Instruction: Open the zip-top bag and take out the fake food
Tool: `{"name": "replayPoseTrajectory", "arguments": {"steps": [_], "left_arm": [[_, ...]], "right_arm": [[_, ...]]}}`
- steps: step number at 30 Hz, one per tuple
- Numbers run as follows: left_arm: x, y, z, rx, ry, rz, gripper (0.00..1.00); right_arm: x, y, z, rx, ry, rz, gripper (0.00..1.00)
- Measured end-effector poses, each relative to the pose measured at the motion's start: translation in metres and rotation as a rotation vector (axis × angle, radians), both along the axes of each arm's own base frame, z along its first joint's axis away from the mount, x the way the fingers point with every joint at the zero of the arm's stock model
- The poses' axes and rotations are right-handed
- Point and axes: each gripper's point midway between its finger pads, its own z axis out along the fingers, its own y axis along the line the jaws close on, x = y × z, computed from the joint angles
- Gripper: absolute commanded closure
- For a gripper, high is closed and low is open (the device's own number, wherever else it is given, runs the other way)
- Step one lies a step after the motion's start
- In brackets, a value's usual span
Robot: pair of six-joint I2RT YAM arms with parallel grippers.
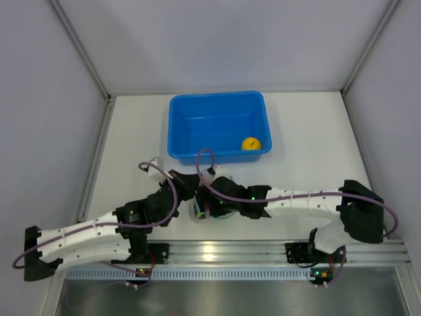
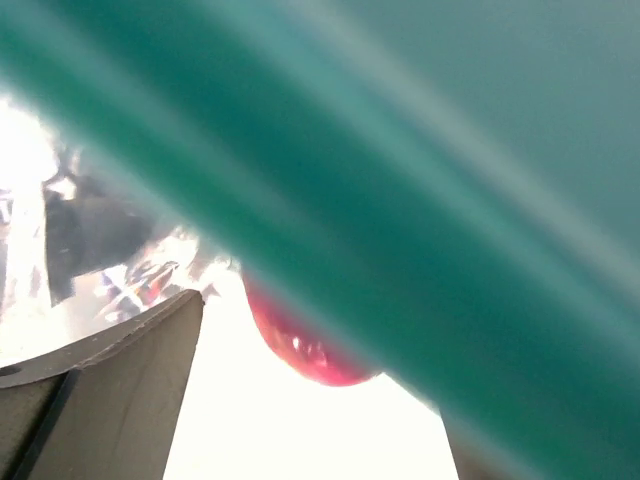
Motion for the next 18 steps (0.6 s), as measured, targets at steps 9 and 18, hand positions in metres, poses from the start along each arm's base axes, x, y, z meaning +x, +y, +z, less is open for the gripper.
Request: {"name": "replayPoseTrajectory", "arguments": {"steps": [9,18], "left_arm": [[-0.005,-0.003,-0.021,0.055,0.032,-0.035,1.00],[-0.005,-0.004,-0.021,0.053,0.032,-0.038,1.00]], "right_arm": [[0.002,-0.008,-0.038,-0.131,-0.018,-0.014,0.41],[0.011,-0.021,-0.015,-0.135,-0.103,-0.039,0.51]]}}
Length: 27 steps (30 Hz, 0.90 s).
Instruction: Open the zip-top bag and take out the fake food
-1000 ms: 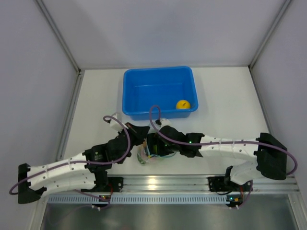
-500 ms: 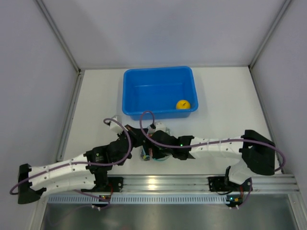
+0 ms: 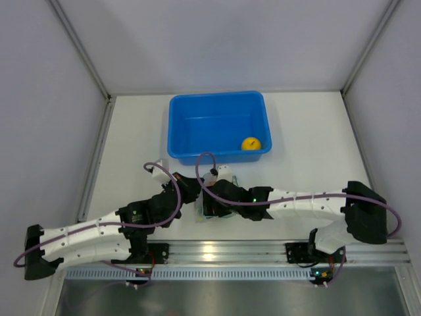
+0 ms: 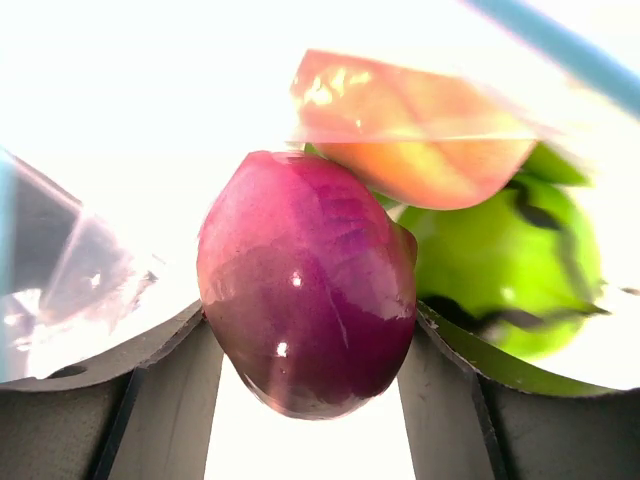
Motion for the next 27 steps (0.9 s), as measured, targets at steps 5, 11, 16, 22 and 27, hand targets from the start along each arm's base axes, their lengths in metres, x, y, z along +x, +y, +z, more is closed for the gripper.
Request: {"name": "replayPoseTrajectory", "arguments": {"steps": [5,11,16,22,27], "left_arm": [[0.000,0.000,0.000,0.001,0.000,0.002,1.00],[0.000,0.001,0.000,0.002,-0.001,0.004,1.00],[0.000,0.001,0.000,0.002,-0.001,0.003,1.00],[0.000,0.000,0.000,0.002,0.000,-0.001,1.00],[-0.001,0.001,0.002,-0.005,-0.004,-0.004,1.00]], "right_arm": [[0.000,-0.010,0.022,0.018,-0.035,0.005,0.52],[-0.001,-0.026,0.057,0.035,-0.087,0.027,0.51],[0.007,-0.045,0.097,0.055,-0.181,0.006,0.51],[0.027,-0.057,0.136,0.026,-0.303,-0.032,0.52],[0.061,-0.077,0.152,-0.013,-0.358,-0.091,0.52]]}}
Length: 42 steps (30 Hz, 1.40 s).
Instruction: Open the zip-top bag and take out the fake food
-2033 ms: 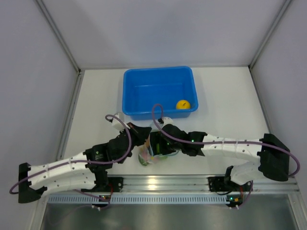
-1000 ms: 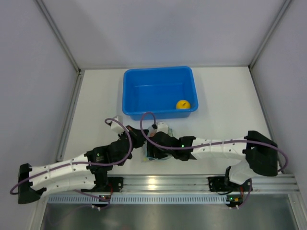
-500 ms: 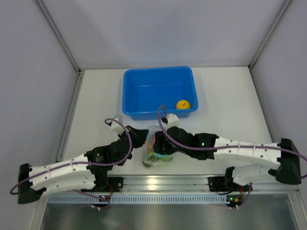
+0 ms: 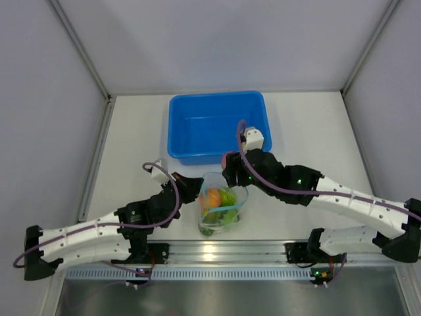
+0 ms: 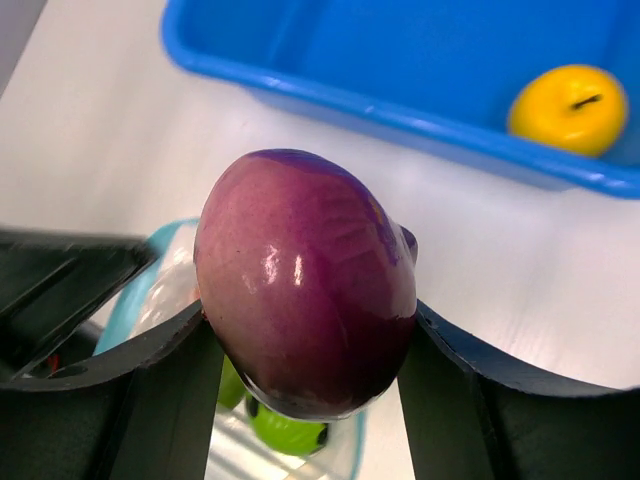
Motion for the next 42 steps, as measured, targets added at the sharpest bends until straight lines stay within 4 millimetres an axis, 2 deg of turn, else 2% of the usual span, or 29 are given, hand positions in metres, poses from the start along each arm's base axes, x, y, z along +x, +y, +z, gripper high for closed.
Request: {"name": "replayPoseTrajectory", "arguments": {"steps": [4,6,10,12,13,15,19,23,26,27,29,32,35,38,42], "left_arm": [[0.000,0.003,0.004,-0.011,-0.008,0.007,1.00],[0.000,0.006,0.006,-0.012,-0.013,0.013,1.00],[0.002,0.012,0.009,0.002,-0.024,0.034,1.00],[0.003,0.014,0.011,0.009,-0.030,0.040,1.00],[0.003,0.015,0.013,0.013,-0.032,0.043,1.00],[0.003,0.017,0.015,0.017,-0.036,0.046,1.00],[0.003,0.017,0.017,0.022,-0.040,0.044,1.00],[0.003,0.018,0.019,0.033,-0.046,0.041,1.00],[0.003,0.017,0.021,0.044,-0.050,0.038,1.00],[0.004,0.017,0.023,0.048,-0.053,0.038,1.00],[0.005,0.015,0.027,0.058,-0.059,0.035,1.00],[0.007,0.012,0.030,0.077,-0.064,0.037,1.00],[0.008,0.010,0.029,0.095,-0.065,0.035,1.00],[0.009,0.008,0.028,0.104,-0.063,0.033,1.00],[0.008,0.008,0.029,0.102,-0.063,0.031,1.00]], "right_arm": [[0.049,-0.026,0.004,-0.034,-0.011,-0.102,0.51],[0.082,-0.041,0.002,-0.060,-0.009,-0.164,0.49],[0.145,-0.068,-0.021,-0.138,0.046,-0.254,0.39],[0.174,-0.075,-0.037,-0.183,0.074,-0.284,0.31],[0.183,-0.077,-0.044,-0.203,0.091,-0.291,0.27],[0.202,-0.076,-0.059,-0.236,0.118,-0.297,0.01],[0.217,-0.072,-0.070,-0.279,0.141,-0.287,0.01],[0.214,-0.068,-0.063,-0.254,0.140,-0.263,0.01],[0.198,-0.056,-0.047,-0.154,0.130,-0.188,0.01],[0.187,-0.052,-0.041,-0.105,0.133,-0.143,0.01],[0.163,-0.041,-0.027,-0.009,0.144,-0.055,0.17],[0.133,-0.028,-0.003,0.106,0.133,0.040,0.34],[0.103,-0.017,0.022,0.185,0.096,0.111,0.45],[0.063,0.000,0.037,0.216,0.068,0.193,0.48],[0.012,0.028,0.048,0.223,0.050,0.299,0.48]]}}
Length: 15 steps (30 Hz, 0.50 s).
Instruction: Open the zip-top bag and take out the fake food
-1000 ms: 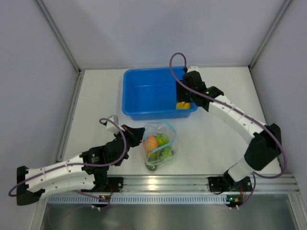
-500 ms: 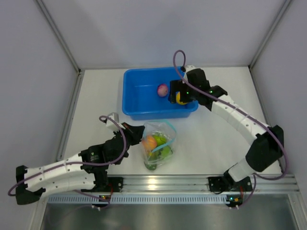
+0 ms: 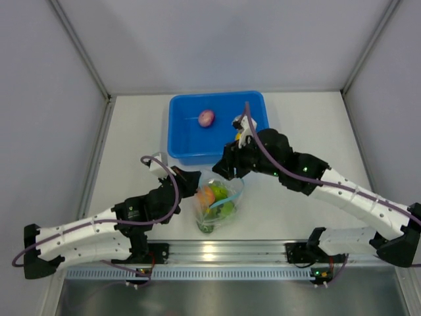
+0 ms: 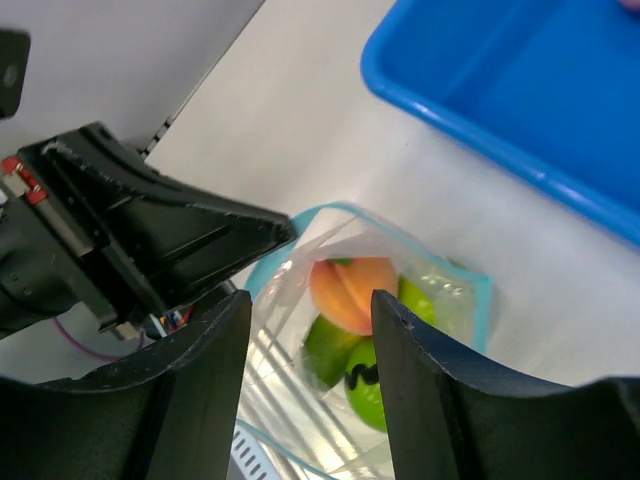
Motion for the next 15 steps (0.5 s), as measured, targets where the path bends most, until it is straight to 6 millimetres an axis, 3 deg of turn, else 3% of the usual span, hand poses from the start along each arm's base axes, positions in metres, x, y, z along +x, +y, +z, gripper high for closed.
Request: {"name": "replayPoseTrajectory", "arguments": {"steps": [5,8,15], "left_arm": [[-0.001,-0.001,0.000,-0.004,0.004,-0.008,1.00],[-0.002,-0.002,0.000,-0.006,0.007,-0.014,1.00],[-0.003,-0.005,-0.002,-0.009,0.014,-0.030,1.00]], "right_arm": [[-0.032,0.019,-0.021,-0.079,0.016,0.011,0.56],[-0.032,0.021,-0.049,-0.159,0.039,-0.024,0.56],[-0.025,0.006,-0.117,-0.356,0.095,-0.096,0.56]]}}
